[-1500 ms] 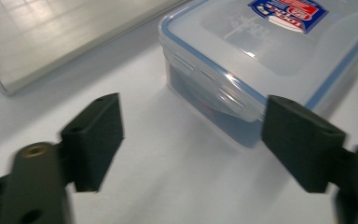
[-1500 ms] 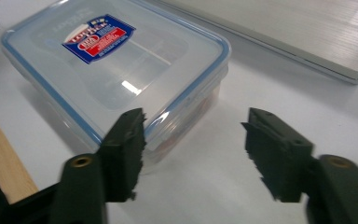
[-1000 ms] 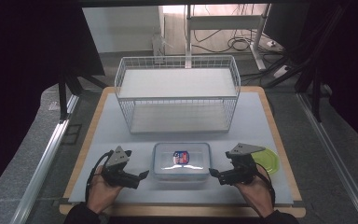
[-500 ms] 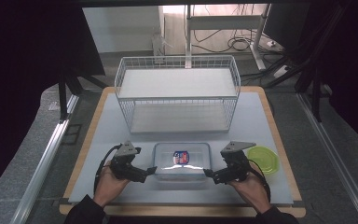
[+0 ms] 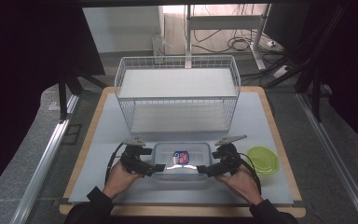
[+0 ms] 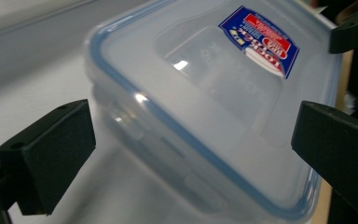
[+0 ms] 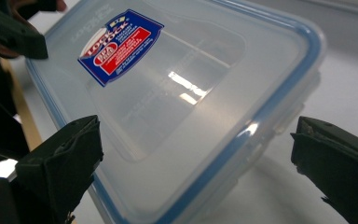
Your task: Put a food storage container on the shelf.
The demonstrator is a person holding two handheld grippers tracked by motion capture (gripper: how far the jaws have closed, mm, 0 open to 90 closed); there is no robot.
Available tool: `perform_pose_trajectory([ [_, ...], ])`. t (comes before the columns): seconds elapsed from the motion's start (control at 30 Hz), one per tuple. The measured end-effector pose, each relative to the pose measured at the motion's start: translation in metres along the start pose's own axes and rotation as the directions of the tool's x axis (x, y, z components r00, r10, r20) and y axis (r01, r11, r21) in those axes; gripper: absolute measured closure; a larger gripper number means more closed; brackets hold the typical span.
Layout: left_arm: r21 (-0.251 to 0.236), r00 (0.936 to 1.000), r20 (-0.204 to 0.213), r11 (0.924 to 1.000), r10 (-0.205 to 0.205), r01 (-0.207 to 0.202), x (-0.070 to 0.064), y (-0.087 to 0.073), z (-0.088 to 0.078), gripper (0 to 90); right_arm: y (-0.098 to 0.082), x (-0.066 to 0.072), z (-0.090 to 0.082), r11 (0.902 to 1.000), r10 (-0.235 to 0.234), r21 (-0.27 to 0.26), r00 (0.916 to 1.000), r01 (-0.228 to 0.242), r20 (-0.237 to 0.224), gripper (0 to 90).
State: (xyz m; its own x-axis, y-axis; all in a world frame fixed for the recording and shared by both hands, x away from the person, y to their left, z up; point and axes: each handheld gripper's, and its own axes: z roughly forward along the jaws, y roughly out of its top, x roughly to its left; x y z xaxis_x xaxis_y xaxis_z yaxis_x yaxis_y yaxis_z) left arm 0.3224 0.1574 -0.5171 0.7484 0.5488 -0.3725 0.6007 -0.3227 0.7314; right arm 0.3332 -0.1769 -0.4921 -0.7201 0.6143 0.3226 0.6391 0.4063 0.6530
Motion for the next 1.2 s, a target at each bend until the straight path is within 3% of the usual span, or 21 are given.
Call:
perform_pose_trajectory([
  [0.13, 0.004, 0.9992, 0.021, 0.9995, -0.033, 0.032, 0.002, 0.000, 0.003, 0.0, 0.003, -0.006, 0.007, 0.9988, 0.048, 0.005, 0.9972, -0.048, -0.058, 2.2],
  [0.2, 0.020, 0.9967, 0.040, 0.9973, -0.072, 0.071, 0.003, -0.001, 0.004, 0.0, 0.004, -0.008, 0.010, 0.9975, 0.070, 0.015, 0.9954, -0.069, -0.065, 0.6],
  [0.27, 0.025, 0.9956, 0.047, 0.9965, -0.081, 0.080, 0.003, -0.001, 0.004, 0.0, 0.004, -0.009, 0.011, 0.9966, 0.080, 0.023, 0.9940, -0.079, -0.074, 0.5],
  [0.33, 0.044, 0.9938, 0.053, 0.9944, -0.098, 0.096, 0.002, -0.002, 0.004, 0.0, 0.003, -0.013, 0.011, 0.9909, 0.130, 0.047, 0.9864, -0.126, -0.100, 2.4],
  [0.47, 0.063, 0.9946, 0.033, 0.9934, -0.098, 0.096, -0.004, -0.001, 0.001, 0.5, 0.002, -0.012, 0.005, 0.9911, 0.127, 0.052, 0.9872, -0.123, -0.096, 9.2],
  [0.57, 0.068, 0.9955, 0.022, 0.9936, -0.092, 0.090, -0.008, -0.002, -0.003, 6.8, -0.001, -0.008, -0.003, 0.9922, 0.120, 0.045, 0.9887, -0.116, -0.090, 17.5],
  [0.7, 0.034, 0.9967, -0.002, 0.9961, -0.081, 0.081, -0.015, -0.007, -0.012, 15.5, -0.008, -0.005, -0.013, 0.9925, 0.119, 0.039, 0.9875, -0.116, -0.103, 27.1],
  [0.73, 0.031, 0.9985, -0.024, 0.9983, -0.050, 0.051, -0.022, -0.010, -0.015, 16.4, -0.009, -0.006, -0.016, 0.9916, 0.129, 0.024, 0.9855, -0.127, -0.111, 31.0],
  [0.8, 0.025, 0.9983, -0.031, 0.9984, -0.049, 0.050, -0.026, -0.012, -0.016, 18.8, -0.012, -0.007, -0.020, 0.9902, 0.139, 0.010, 0.9824, -0.139, -0.124, 36.4],
  [0.83, -0.010, 0.9973, -0.032, 0.9978, -0.066, 0.066, -0.029, -0.016, -0.021, 22.2, -0.013, -0.006, -0.023, 0.9901, 0.140, 0.005, 0.9820, -0.140, -0.128, 38.7],
  [0.87, -0.038, 0.9953, -0.004, 0.9946, -0.097, 0.097, -0.025, -0.019, -0.027, 29.2, -0.014, -0.005, -0.024, 0.9908, 0.134, 0.001, 0.9829, -0.135, -0.126, 40.8],
  [0.9, -0.038, 0.9953, -0.004, 0.9946, -0.097, 0.097, -0.025, -0.019, -0.027, 35.5, -0.015, -0.003, -0.027, 0.9925, 0.121, -0.001, 0.9848, -0.123, -0.124, 42.7],
  [0.93, -0.064, 0.9926, 0.037, 0.9909, -0.116, 0.118, -0.019, -0.023, -0.032, 40.2, -0.015, -0.002, -0.029, 0.9934, 0.113, -0.003, 0.9862, -0.115, -0.121, 44.6],
  [1.03, -0.073, 0.9912, 0.041, 0.9890, -0.126, 0.129, -0.019, -0.024, -0.033, 43.0, -0.017, -0.001, -0.030, 0.9923, 0.120, -0.015, 0.9850, -0.123, -0.124, 45.8],
  [1.1, -0.084, 0.9912, 0.028, 0.9878, -0.129, 0.131, -0.021, -0.023, -0.034, 43.8, -0.018, -0.003, -0.031, 0.9874, 0.152, -0.021, 0.9783, -0.157, -0.141, 49.2],
  [1.2, -0.103, 0.9904, 0.025, 0.9851, -0.136, 0.138, -0.021, -0.023, -0.035, 47.0, -0.019, -0.004, -0.033, 0.9839, 0.167, -0.038, 0.9747, -0.174, -0.148, 52.1],
])
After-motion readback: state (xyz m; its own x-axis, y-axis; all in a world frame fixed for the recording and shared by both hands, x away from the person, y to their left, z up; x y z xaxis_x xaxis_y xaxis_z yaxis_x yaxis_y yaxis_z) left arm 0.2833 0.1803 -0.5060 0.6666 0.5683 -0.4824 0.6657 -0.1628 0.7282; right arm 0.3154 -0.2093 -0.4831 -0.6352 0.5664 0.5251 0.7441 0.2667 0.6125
